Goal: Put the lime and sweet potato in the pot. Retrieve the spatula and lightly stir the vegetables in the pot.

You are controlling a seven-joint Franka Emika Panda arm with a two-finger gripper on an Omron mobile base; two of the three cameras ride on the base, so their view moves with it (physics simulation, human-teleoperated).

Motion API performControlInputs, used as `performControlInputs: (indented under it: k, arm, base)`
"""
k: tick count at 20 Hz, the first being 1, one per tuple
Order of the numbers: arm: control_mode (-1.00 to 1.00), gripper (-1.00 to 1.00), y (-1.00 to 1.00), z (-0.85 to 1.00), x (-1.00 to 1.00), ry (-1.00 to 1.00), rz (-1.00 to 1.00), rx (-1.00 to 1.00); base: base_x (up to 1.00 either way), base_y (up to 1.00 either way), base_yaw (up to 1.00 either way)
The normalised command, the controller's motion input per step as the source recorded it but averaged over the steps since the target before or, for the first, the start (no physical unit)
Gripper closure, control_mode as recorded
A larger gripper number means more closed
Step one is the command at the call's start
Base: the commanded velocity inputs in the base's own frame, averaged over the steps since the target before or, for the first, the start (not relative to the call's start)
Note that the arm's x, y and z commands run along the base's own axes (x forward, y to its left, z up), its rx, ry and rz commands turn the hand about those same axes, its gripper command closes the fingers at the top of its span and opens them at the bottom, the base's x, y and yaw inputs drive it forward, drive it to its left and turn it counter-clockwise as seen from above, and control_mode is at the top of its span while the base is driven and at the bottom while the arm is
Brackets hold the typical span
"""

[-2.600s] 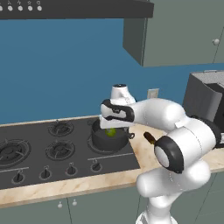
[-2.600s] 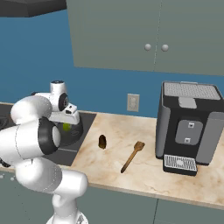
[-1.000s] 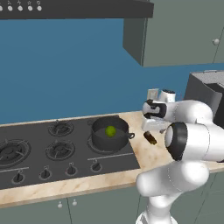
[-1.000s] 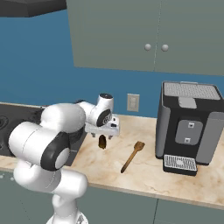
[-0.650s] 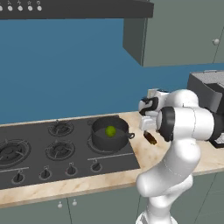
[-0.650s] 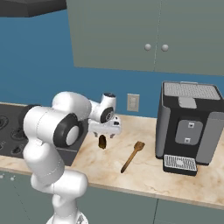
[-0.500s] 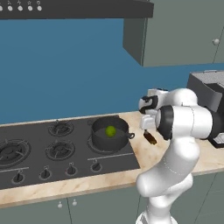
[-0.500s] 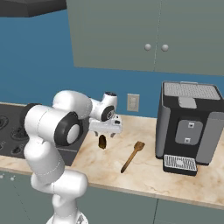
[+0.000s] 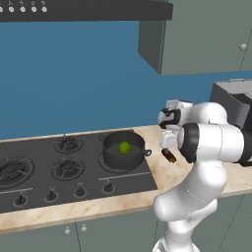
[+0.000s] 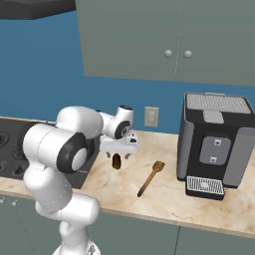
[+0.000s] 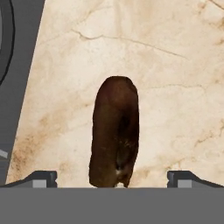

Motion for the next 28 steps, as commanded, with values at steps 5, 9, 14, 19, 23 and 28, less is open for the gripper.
performControlInputs:
  k: [5,9,14,19,23,28]
  arm:
    - [-1.00,-1.00,0.06,-0.02,-0.09,0.00,0.05,0.00]
    - [-1.00,-1.00,0.01,-0.36,0.00,0.00,0.03,0.00]
    - [-1.00,-1.00,0.00,-0.29,0.00,0.00,0.01,0.00]
    - [-1.00,1.00,0.00,0.00,0.00,0.00,0.00,0.00]
    - [-1.00,1.00,0.00,0.00,0.00,0.00,0.00,0.00]
    - [-1.00,1.00,0.00,0.01,-0.07,0.00,0.00,0.00]
  base:
    - [0.00,0.00,0.00]
    - [0.00,0.00,0.00]
    - [0.00,0.00,0.00]
    - [0.00,0.00,0.00]
    - [0.00,0.00,0.00]
    - [0.00,0.00,0.00]
